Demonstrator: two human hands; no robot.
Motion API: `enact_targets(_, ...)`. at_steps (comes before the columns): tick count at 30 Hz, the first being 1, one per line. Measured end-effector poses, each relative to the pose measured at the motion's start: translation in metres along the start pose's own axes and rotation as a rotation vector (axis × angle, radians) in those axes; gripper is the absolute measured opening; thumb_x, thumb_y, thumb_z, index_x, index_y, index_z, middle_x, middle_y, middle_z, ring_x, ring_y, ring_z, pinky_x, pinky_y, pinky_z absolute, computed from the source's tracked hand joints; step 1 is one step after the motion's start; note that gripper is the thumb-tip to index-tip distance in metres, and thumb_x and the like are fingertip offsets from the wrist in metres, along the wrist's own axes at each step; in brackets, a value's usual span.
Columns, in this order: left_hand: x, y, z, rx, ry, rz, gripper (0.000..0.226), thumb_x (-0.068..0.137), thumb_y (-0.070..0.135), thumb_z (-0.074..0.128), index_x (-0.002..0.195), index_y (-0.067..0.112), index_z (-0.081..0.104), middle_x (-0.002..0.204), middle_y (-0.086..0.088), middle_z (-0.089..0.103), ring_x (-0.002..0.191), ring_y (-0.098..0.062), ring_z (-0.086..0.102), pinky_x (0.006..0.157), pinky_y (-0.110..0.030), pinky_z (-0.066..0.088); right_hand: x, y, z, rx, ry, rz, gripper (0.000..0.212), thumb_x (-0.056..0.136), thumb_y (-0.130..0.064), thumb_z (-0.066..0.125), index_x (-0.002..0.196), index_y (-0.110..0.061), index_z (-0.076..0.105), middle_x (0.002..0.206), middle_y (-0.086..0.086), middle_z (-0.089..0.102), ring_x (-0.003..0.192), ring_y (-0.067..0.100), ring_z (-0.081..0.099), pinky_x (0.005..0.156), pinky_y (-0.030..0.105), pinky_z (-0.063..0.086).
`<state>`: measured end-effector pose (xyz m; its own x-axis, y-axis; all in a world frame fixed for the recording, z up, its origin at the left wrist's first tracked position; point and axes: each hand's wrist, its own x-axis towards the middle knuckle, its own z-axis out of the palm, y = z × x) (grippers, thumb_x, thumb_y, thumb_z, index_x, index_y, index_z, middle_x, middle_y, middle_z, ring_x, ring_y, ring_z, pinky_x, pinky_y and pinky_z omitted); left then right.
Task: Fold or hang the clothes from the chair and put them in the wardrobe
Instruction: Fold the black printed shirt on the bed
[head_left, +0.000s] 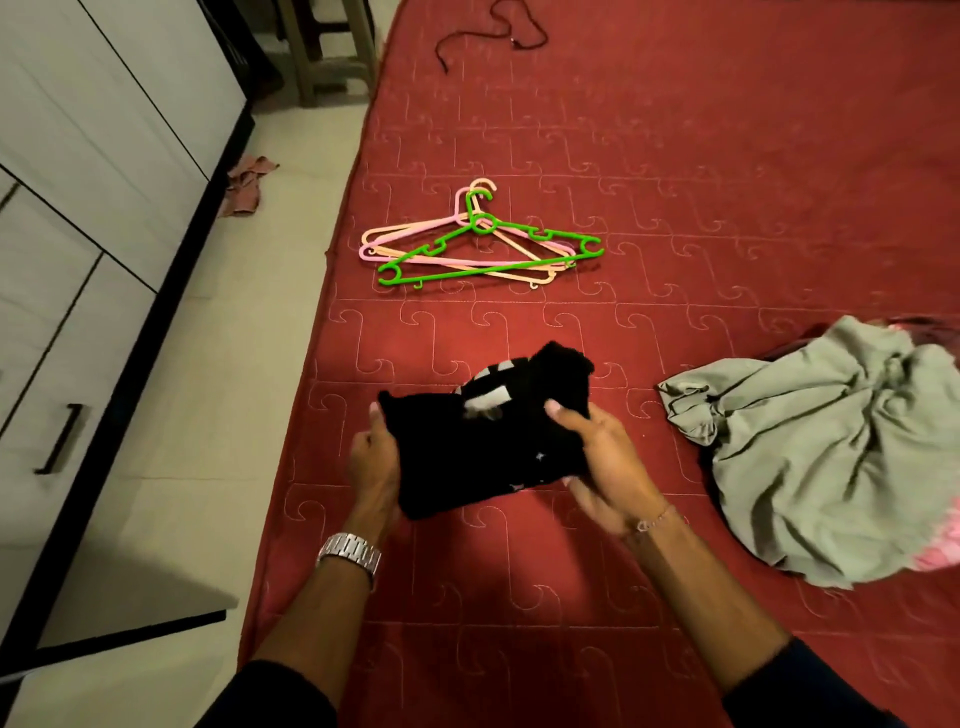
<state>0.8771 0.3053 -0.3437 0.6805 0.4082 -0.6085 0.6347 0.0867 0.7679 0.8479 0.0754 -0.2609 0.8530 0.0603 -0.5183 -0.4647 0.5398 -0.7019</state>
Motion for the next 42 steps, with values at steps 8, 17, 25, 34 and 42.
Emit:
enact_targets(8, -0.024, -0.044, 0.009, 0.018, -0.509, -0.178, 0.065, 0.096, 0.063, 0.044, 0.121, 0.008, 0.068, 0.116, -0.012, 0.073, 0.111, -0.025, 0.069, 0.104, -0.044, 0.050, -0.001, 0.048, -0.111, -0.204, 0.167, 0.257, 0.029, 0.099, -0.006, 0.055, 0.126, -0.014, 0.062, 0.121, 0.015, 0.071, 0.107, 0.028, 0.070, 0.076, 0.032, 0.062)
enact_targets(17, -0.016, -0.066, 0.014, 0.257, -0.087, 0.224, 0.012, 0.092, 0.031, 0.070, 0.094, 0.019, 0.070, 0.091, -0.001, 0.074, 0.088, -0.020, 0.071, 0.084, -0.044, 0.060, 0.021, 0.063, -0.141, -1.180, 0.417, -0.125, 0.049, 0.096, -0.033, 0.065, 0.142, -0.022, 0.053, 0.123, 0.006, 0.056, 0.118, 0.024, 0.054, 0.102, 0.043, 0.047)
enact_targets(25, 0.000, -0.056, 0.029, 0.195, -0.119, 0.140, 0.019, 0.089, 0.019, 0.075, 0.102, 0.017, 0.061, 0.097, -0.008, 0.069, 0.085, -0.023, 0.069, 0.079, -0.038, 0.060, 0.025, 0.049, -0.152, -1.273, 0.419, -0.362, 0.015, 0.086, -0.029, 0.077, 0.092, -0.021, 0.066, 0.094, -0.005, 0.061, 0.091, 0.019, 0.058, 0.077, 0.035, 0.048)
enact_targets(34, -0.007, -0.041, 0.044, 0.297, -0.117, 0.385, 0.008, 0.092, 0.017, 0.070, 0.095, 0.016, 0.064, 0.094, -0.003, 0.068, 0.083, -0.018, 0.068, 0.069, -0.033, 0.059, 0.029, 0.033, -0.140, -1.228, 0.187, -0.419, 0.009, 0.097, -0.027, 0.064, 0.098, -0.018, 0.063, 0.088, -0.020, 0.060, 0.085, 0.008, 0.052, 0.069, 0.024, 0.042)
enact_targets(42, 0.001, -0.056, 0.059, 0.518, -0.051, 0.434, 0.005, 0.096, 0.017, 0.064, 0.101, 0.017, 0.063, 0.088, 0.006, 0.066, 0.082, -0.018, 0.066, 0.056, -0.020, 0.044, 0.058, 0.051, -0.150, -1.429, 0.174, -0.340, 0.031, 0.098, -0.041, 0.057, 0.120, -0.024, 0.070, 0.087, -0.005, 0.049, 0.090, 0.019, 0.043, 0.076, 0.032, 0.036)
